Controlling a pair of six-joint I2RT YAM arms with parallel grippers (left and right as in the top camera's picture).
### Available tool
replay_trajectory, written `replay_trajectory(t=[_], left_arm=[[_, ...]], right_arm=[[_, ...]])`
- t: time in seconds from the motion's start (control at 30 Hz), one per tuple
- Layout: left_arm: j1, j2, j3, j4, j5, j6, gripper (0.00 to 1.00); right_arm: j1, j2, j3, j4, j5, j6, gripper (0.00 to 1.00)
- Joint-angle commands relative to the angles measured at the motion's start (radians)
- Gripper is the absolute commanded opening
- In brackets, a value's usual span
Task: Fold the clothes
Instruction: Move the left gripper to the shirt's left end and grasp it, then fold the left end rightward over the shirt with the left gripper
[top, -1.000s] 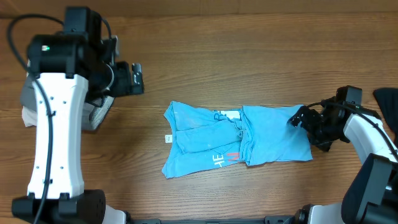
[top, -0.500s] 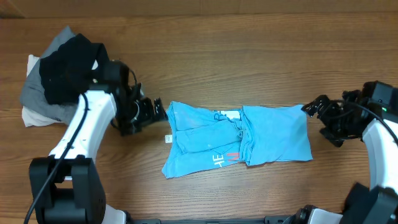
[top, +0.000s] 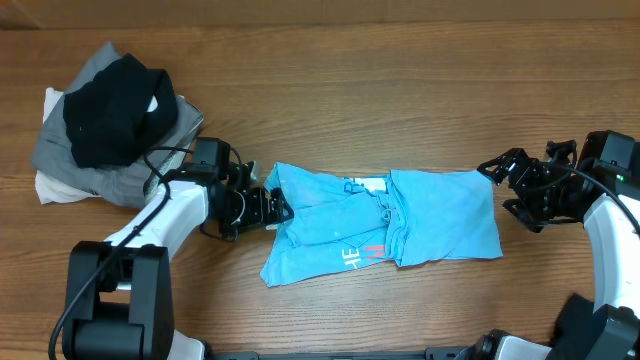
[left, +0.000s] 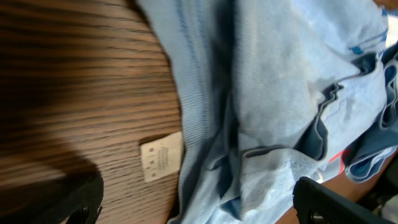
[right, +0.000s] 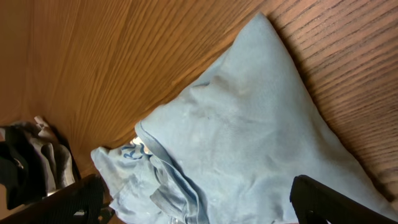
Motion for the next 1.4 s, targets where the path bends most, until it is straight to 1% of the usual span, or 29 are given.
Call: replay_trajectory(t=[0.0,0.17,0.23,0.37,0.5,0.63,0.7,0.8,0.9,0.93,0.97,1.0,1.1,1.23,1.3,1.37], left_arm=[[-0.048,0.025,-0.008,0.014,0.003,0.055,1.00],[-0.091,0.130,-0.004,0.060,0.043,0.044,1.00],[-0.088,0.159,0.009,0.055,0.064,0.044,0.97],[-0.082,0.170,0.027,0.043,0.103,0.044,0.93],[-0.091,0.170,0.046,-0.015,0.123,0.054,0.91],[-0.097,0.171,0.049,-0.027,0.113,0.057,0.82],[-0.097,0.171,0.049,-0.018,0.113,0.064,0.74],[-0.097,0.171,0.049,0.018,0.124,0.074,0.58],[-0.097,0.171,0.050,0.035,0.178,0.126,0.31],[-0.093,0.171,0.051,0.027,0.178,0.132,0.24],[-0.087,0.171,0.055,0.014,0.173,0.134,0.19],[-0.079,0.171,0.061,-0.007,0.167,0.143,0.14],[-0.032,0.168,0.107,-0.117,0.150,0.180,0.08],[0.054,0.164,0.237,-0.373,0.050,0.275,0.04],[0.096,0.164,0.335,-0.523,-0.031,0.320,0.04],[0.121,0.164,0.430,-0.631,-0.091,0.338,0.04]], right_arm=[[0.001,-0.008,0.023,0.002,-0.014,-0.019,1.00],[0.001,-0.008,0.023,-0.003,-0.014,-0.018,1.00],[0.001,-0.008,0.023,-0.009,-0.013,-0.019,1.00],[0.001,-0.008,0.023,-0.018,-0.013,-0.019,1.00],[0.001,-0.008,0.023,-0.021,-0.013,-0.019,1.00],[0.001,-0.008,0.023,-0.020,-0.013,-0.018,1.00],[0.001,-0.008,0.023,-0.021,-0.014,-0.018,1.00],[0.001,-0.008,0.023,-0.021,-0.013,-0.019,1.00],[0.001,-0.008,0.023,-0.026,-0.014,-0.018,1.00],[0.001,-0.008,0.023,-0.029,-0.013,-0.019,1.00],[0.001,-0.008,0.023,-0.032,-0.013,-0.019,1.00],[0.001,-0.008,0.023,-0.034,-0.013,-0.019,1.00],[0.001,-0.008,0.023,-0.036,-0.013,-0.019,1.00],[0.001,-0.008,0.023,-0.036,-0.013,-0.019,1.00],[0.001,-0.008,0.023,-0.035,-0.013,-0.019,1.00],[0.001,-0.008,0.023,-0.035,-0.013,-0.019,1.00]])
